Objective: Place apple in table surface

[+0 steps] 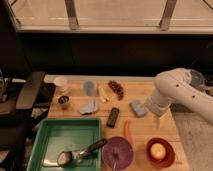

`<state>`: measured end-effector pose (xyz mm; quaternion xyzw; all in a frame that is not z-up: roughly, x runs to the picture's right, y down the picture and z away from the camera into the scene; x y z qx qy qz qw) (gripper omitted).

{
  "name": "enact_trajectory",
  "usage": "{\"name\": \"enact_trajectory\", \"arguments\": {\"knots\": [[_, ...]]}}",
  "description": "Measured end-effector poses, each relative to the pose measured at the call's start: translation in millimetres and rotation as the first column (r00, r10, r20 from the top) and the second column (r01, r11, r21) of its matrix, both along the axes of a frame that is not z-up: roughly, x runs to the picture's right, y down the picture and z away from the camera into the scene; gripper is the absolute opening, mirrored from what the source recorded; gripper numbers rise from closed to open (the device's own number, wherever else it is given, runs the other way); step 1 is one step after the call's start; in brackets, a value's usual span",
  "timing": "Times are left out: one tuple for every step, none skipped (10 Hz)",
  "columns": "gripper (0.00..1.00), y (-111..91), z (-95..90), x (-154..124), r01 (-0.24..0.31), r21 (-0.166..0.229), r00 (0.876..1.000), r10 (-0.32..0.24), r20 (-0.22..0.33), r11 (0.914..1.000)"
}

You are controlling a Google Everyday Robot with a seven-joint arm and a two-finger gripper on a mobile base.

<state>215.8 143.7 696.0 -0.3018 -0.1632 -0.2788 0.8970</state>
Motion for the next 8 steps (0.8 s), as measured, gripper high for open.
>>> {"name": "enact_trajectory", "arguments": {"knots": [[0.76, -1, -1.0, 0, 0.006, 0.003, 1.0, -0.006, 0.005, 1.0], [0.76, -1, -3.6, 0, 0.029, 0.011, 1.0, -0.029, 0.01, 0.9995], [0.76, 2, -8.6, -5, 0.09, 0.029, 0.995, -0.091, 0.034, 0.9955], [0.76, 10, -13.2, -10, 0.134, 0.04, 0.988, -0.137, 0.065, 0.9901], [0.76, 21, -18.3, -2, 0.147, 0.037, 0.987, -0.149, 0.066, 0.9885], [0.76, 29, -20.5, 4, 0.141, 0.03, 0.988, -0.143, 0.062, 0.9896], [0.76, 38, -21.2, 10, 0.134, 0.02, 0.989, -0.135, 0.057, 0.9908], [0.76, 51, -19.3, 22, 0.125, 0.003, 0.991, -0.125, 0.044, 0.9922]]}}
